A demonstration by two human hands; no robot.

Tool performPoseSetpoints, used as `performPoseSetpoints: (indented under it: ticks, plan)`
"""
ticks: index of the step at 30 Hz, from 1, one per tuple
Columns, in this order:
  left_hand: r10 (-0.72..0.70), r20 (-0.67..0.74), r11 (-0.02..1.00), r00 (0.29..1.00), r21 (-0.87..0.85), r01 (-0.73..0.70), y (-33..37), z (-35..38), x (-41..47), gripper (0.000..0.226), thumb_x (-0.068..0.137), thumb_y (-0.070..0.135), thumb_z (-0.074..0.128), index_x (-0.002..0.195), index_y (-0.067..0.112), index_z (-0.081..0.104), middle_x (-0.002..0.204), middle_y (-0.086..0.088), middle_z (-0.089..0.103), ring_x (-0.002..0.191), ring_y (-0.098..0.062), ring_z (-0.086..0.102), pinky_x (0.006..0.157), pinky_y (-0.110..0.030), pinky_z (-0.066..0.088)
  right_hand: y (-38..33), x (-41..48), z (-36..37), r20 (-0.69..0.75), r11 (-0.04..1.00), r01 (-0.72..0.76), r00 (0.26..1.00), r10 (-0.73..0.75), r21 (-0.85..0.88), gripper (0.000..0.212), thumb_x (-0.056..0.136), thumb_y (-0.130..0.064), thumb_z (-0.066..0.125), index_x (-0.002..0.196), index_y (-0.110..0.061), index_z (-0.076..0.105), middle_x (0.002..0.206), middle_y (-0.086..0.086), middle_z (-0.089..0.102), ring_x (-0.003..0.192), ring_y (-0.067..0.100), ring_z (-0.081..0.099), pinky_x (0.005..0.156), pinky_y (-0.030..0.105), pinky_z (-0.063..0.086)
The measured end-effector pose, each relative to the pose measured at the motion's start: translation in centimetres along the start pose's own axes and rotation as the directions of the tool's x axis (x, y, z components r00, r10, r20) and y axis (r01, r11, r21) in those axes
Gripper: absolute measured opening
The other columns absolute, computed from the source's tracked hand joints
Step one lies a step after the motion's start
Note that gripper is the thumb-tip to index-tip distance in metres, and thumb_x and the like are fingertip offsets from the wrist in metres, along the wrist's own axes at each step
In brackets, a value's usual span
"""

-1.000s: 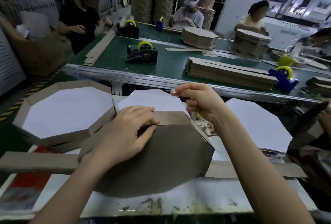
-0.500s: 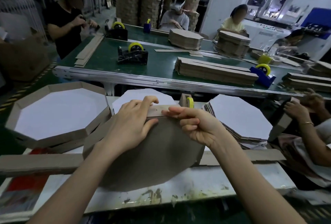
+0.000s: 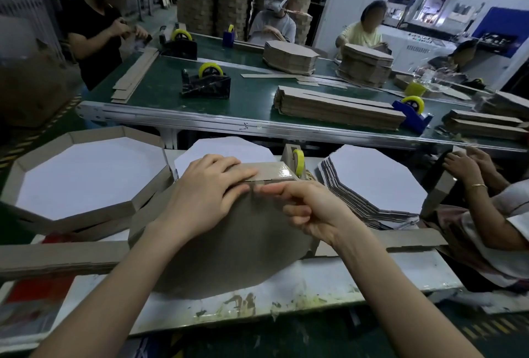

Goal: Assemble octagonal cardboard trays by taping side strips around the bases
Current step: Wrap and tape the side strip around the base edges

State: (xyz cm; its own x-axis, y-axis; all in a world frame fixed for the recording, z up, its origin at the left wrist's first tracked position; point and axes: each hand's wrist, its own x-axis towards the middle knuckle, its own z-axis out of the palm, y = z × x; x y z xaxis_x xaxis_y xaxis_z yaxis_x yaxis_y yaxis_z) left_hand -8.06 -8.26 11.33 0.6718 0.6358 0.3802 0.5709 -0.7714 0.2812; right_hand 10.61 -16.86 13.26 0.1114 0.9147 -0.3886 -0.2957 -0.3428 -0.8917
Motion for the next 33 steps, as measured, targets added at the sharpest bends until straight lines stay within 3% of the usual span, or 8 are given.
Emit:
performPoseSetpoints:
  ticks: [5,9,13,17,22,25,29,33]
  plan:
    - [-0.008,0.025,1.0,1.0,-0.017,0.009,0.2,-0.1,0.0,0.039,0.1,0.043,0.039,0.138,0.043,0.048,0.137,0.014,0.049,0.126,-0.012,0.038,0.103,-0.029,0.028,0.4,1.5,-0.6,0.009,0.992,-0.031,0.999,0.033,-0.124,0.041,0.082,0.004,0.041,0.083,-0.008,0.081,0.092,0.002,0.073,0.036,0.003,0.021,0.032,0.014,0.018]
    - [-0.198,-0.079,0.969,0.977,-0.167,0.183,1.4,0.4,0.6,0.043,0.085,0.057,0.034,0.111,0.048,0.068,0.119,0.018,0.061,0.113,-0.011,0.049,0.094,-0.027,0.033,1.6,2.3,-0.6,0.019,0.93,-0.03,0.999,0.04,-0.367,0.034,0.07,-0.011,0.051,0.083,-0.016,0.081,0.09,0.011,0.077,0.039,0.005,0.027,0.035,0.016,0.026]
    - [-0.26,-0.197,0.957,0.945,-0.184,0.225,1.7,1.2,1.1,0.031,0.084,0.068,0.053,0.093,0.047,0.075,0.101,0.016,0.069,0.097,-0.014,0.058,0.084,-0.032,0.04,2.9,2.3,-0.9,0.066,0.816,0.003,0.997,0.043,-0.578,0.038,0.082,-0.007,0.045,0.076,-0.019,0.081,0.083,0.006,0.077,0.04,0.003,0.04,0.04,0.016,0.032]
    - [-0.216,-0.238,0.972,0.947,-0.147,0.185,1.6,1.7,0.8,0.04,0.082,0.07,0.048,0.094,0.043,0.075,0.095,0.017,0.069,0.092,-0.014,0.058,0.081,-0.034,0.041,0.2,1.6,-2.2,0.193,0.813,0.103,0.981,0.013,-0.574,0.032,0.073,-0.012,0.046,0.065,-0.014,0.077,0.058,0.007,0.066,0.036,0.004,0.037,0.038,0.016,0.031]
    - [-0.166,-0.263,0.985,0.951,-0.087,0.148,1.6,1.6,0.7,0.038,0.083,0.063,0.051,0.098,0.038,0.075,0.093,0.016,0.068,0.093,-0.016,0.059,0.079,-0.034,0.037,-3.1,1.4,-3.6,0.142,0.872,0.334,0.942,-0.303,-0.358,0.035,0.072,-0.005,0.042,0.059,-0.014,0.073,0.051,0.004,0.058,0.036,0.006,0.031,0.039,0.016,0.029]
    - [-0.156,-0.236,0.987,0.959,-0.064,0.145,1.6,1.5,0.7,0.036,0.083,0.061,0.054,0.103,0.037,0.073,0.096,0.015,0.067,0.096,-0.017,0.059,0.081,-0.036,0.037,-3.3,2.8,-4.2,-0.02,0.76,0.457,0.851,-0.524,-0.462,0.047,0.087,0.006,0.038,0.071,-0.02,0.074,0.064,-0.002,0.065,0.047,0.007,0.043,0.044,0.02,0.034]
    - [-0.144,-0.143,0.988,0.979,0.034,0.151,1.6,1.2,0.5,0.04,0.081,0.06,0.064,0.115,0.038,0.065,0.106,0.016,0.063,0.104,-0.017,0.056,0.087,-0.039,0.039,-2.5,4.8,-4.4,-0.01,0.63,0.447,0.811,-0.585,-0.635,0.043,0.09,0.009,0.043,0.086,-0.021,0.074,0.08,-0.013,0.071,0.078,0.004,0.061,0.072,0.022,0.05]
    - [-0.147,-0.043,0.982,0.988,0.115,0.151,1.5,1.0,0.3,0.058,0.071,0.061,0.072,0.124,0.041,0.057,0.117,0.017,0.058,0.11,-0.017,0.052,0.092,-0.038,0.037,-1.9,6.2,-4.3,0.012,0.6,0.481,0.786,-0.618,-0.639,0.037,0.092,0.003,0.049,0.089,-0.024,0.074,0.081,-0.023,0.07,0.081,-0.004,0.061,0.077,0.018,0.045]
